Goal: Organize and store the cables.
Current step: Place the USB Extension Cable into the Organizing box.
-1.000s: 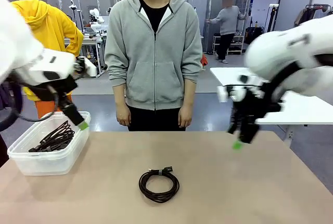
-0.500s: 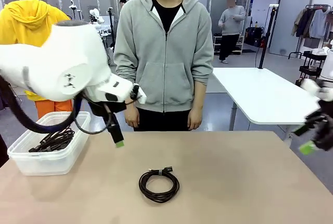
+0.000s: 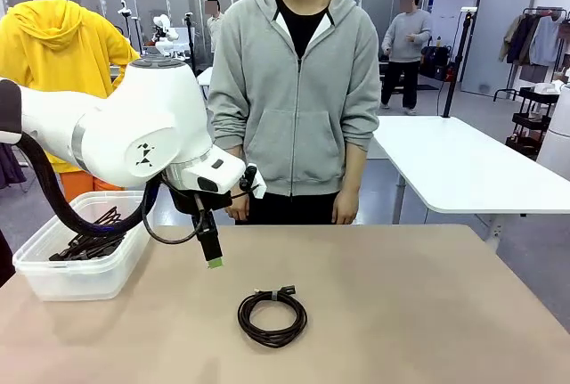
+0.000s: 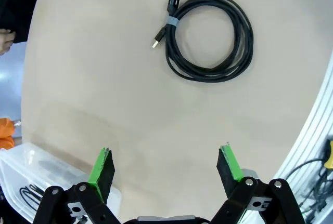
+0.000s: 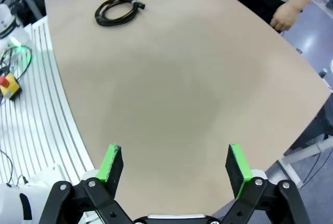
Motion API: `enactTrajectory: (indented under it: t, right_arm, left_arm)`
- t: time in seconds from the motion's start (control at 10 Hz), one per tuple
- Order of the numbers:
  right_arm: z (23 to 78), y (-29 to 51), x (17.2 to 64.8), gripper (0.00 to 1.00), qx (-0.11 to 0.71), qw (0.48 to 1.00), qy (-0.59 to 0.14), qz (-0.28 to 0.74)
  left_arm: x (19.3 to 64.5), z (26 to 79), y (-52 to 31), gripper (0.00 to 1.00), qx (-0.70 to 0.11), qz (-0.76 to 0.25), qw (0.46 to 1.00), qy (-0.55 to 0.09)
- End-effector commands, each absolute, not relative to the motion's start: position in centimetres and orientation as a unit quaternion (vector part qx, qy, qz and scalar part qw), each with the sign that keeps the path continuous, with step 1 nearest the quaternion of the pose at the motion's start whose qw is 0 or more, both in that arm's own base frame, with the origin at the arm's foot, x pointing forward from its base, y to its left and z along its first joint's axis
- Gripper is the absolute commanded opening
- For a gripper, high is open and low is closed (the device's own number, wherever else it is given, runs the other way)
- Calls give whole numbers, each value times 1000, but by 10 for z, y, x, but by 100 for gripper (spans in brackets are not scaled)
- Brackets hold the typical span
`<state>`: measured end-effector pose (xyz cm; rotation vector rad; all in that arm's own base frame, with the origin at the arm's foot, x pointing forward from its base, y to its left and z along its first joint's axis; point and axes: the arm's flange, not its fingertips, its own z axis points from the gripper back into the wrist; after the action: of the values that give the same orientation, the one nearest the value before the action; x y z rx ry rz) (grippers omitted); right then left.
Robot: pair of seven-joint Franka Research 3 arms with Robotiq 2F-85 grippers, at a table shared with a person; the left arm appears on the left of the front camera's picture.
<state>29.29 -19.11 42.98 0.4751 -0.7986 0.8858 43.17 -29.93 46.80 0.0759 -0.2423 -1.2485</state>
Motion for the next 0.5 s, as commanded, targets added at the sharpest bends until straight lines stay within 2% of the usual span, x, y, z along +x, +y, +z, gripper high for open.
enactTrajectory:
  t: [0.0, 0.1, 0.4]
  right_arm:
    - [416, -194, 295, 100, 214, 799, -396, 400]
    - [430, -191, 293, 100, 222, 801, -372, 413]
    - [430, -191, 293, 100, 222, 801, -372, 413]
  left_arm:
    - [431, 467, -301, 100, 34, -579, 807, -112]
    - [431, 467, -301, 100, 34, -579, 807, -112]
    - [431, 467, -301, 100, 34, -579, 807, -112]
